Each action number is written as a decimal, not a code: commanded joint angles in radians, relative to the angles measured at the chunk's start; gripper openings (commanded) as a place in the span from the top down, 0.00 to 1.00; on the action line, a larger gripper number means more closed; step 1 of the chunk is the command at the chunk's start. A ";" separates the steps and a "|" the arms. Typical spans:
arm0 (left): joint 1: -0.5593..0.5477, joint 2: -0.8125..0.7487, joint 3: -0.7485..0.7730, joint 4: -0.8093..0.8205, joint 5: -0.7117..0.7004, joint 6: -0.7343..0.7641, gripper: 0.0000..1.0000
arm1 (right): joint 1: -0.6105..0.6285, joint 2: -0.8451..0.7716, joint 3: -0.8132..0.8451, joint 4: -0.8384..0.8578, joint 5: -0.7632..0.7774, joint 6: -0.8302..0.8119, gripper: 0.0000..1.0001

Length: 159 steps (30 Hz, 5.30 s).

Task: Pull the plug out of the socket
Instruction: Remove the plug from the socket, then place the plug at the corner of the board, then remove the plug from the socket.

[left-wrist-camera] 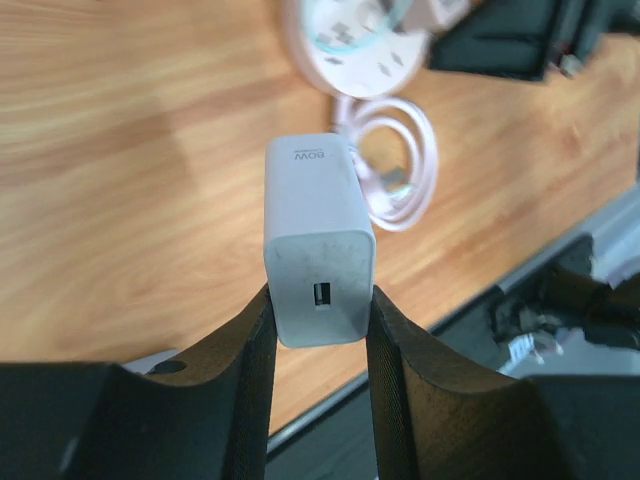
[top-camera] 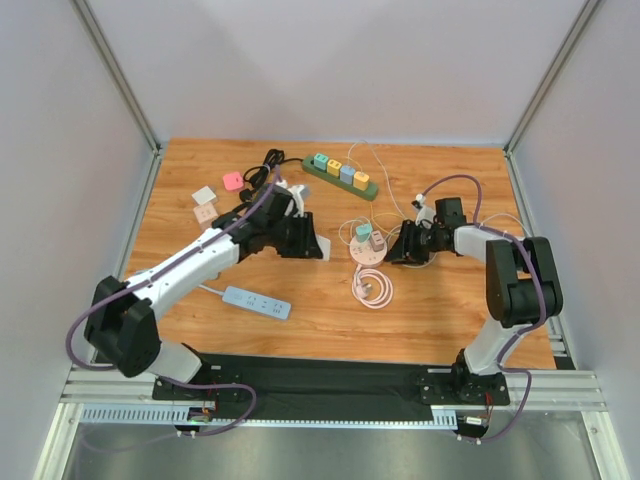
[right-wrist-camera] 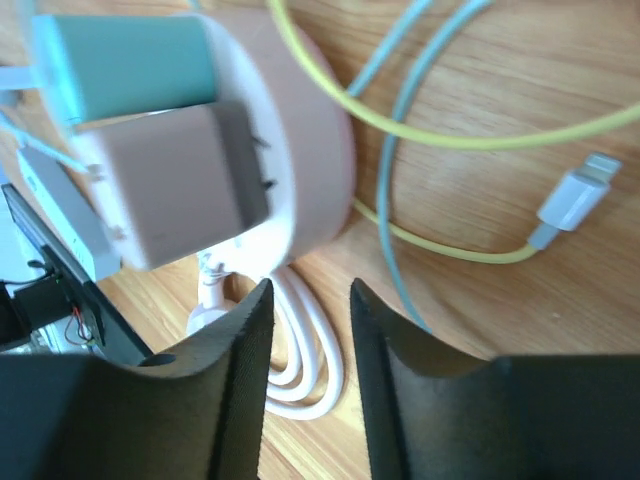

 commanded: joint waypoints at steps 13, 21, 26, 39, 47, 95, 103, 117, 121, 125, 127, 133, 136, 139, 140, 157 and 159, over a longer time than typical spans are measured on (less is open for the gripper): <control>0.422 -0.322 -0.267 -0.064 -0.338 -0.197 1.00 | -0.007 -0.208 0.055 0.006 -0.197 -0.130 0.32; 0.606 -0.139 -0.175 -0.010 -0.253 -0.190 1.00 | -0.007 -0.246 0.066 -0.017 -0.234 -0.166 0.30; 0.716 0.000 -0.071 -0.074 -0.293 -0.219 1.00 | -0.014 -0.275 0.061 -0.020 -0.246 -0.178 0.29; 0.868 0.292 0.179 -0.140 -0.305 -0.220 0.66 | -0.040 -0.298 0.059 -0.026 -0.268 -0.187 0.29; 0.902 0.369 0.233 -0.144 -0.229 -0.116 0.45 | -0.055 -0.306 0.058 -0.026 -0.274 -0.187 0.29; 0.388 -0.274 -0.601 0.662 0.379 -0.176 0.06 | 0.356 -0.067 0.273 -0.142 0.639 -0.476 0.41; 0.276 -0.142 -0.594 0.803 0.357 -0.236 0.11 | 0.368 -0.004 0.322 -0.145 0.625 -0.457 0.49; 0.109 0.167 -0.460 1.016 0.325 -0.366 0.32 | 0.368 -0.069 0.260 -0.107 0.562 -0.413 1.00; 0.086 0.244 -0.432 1.096 0.346 -0.418 0.75 | 0.365 -0.102 0.237 -0.096 0.483 -0.378 1.00; 0.080 0.318 -0.426 1.149 0.336 -0.446 0.64 | 0.344 -0.126 0.228 -0.093 0.389 -0.335 1.00; 0.077 0.330 -0.423 1.157 0.328 -0.446 0.56 | 0.333 -0.129 0.227 -0.095 0.339 -0.318 1.00; 0.060 0.349 -0.402 1.174 0.330 -0.447 0.41 | 0.315 -0.117 0.220 -0.096 0.265 -0.285 1.00; 0.057 0.349 -0.388 1.169 0.328 -0.443 0.40 | 0.315 -0.109 0.224 -0.096 0.242 -0.276 1.00; 0.055 0.355 -0.370 1.156 0.324 -0.443 0.40 | 0.315 -0.102 0.225 -0.096 0.216 -0.265 1.00; 0.054 0.361 -0.362 1.130 0.322 -0.441 0.40 | 0.315 -0.103 0.224 -0.093 0.208 -0.261 1.00; 0.052 0.441 -0.261 1.071 0.279 -0.486 0.54 | 0.305 -0.103 0.178 -0.015 0.133 -0.172 1.00; 0.052 0.441 -0.259 1.070 0.278 -0.486 0.51 | 0.301 -0.100 0.178 -0.013 0.128 -0.164 1.00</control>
